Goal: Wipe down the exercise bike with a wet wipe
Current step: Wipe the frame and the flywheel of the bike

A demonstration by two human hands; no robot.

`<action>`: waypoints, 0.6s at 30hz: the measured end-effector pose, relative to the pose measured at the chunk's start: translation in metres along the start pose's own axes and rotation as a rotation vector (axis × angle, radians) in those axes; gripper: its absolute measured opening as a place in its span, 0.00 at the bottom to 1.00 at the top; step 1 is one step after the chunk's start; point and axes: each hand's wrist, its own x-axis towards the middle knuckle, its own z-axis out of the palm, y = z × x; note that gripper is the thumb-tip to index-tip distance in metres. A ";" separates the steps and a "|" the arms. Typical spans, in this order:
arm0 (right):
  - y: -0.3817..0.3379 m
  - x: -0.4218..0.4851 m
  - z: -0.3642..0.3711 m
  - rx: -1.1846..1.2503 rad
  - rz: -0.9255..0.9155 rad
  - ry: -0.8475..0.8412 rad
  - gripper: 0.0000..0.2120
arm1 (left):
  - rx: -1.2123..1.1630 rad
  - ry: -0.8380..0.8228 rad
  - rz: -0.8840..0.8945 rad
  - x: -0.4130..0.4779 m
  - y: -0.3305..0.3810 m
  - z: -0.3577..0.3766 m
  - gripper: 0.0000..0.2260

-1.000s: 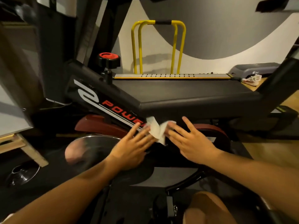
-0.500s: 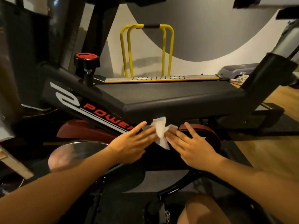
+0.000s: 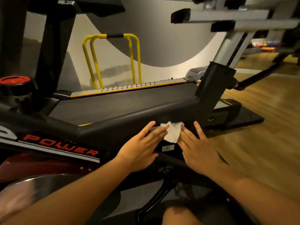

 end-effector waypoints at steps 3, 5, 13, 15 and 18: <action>0.014 0.003 -0.013 0.073 0.269 0.084 0.32 | -0.061 0.151 -0.097 0.041 0.001 -0.017 0.32; 0.039 0.011 -0.021 0.143 0.452 0.172 0.33 | -0.150 0.241 -0.141 0.084 0.000 -0.041 0.34; -0.007 -0.009 0.009 0.557 0.550 0.235 0.25 | 0.027 0.044 -0.003 0.068 0.020 -0.021 0.34; -0.021 -0.016 0.023 0.532 0.480 0.153 0.26 | 0.076 -0.130 0.081 0.048 0.020 -0.011 0.33; -0.008 -0.008 0.021 0.494 0.485 0.176 0.25 | 0.086 -0.158 0.105 0.054 0.014 -0.019 0.32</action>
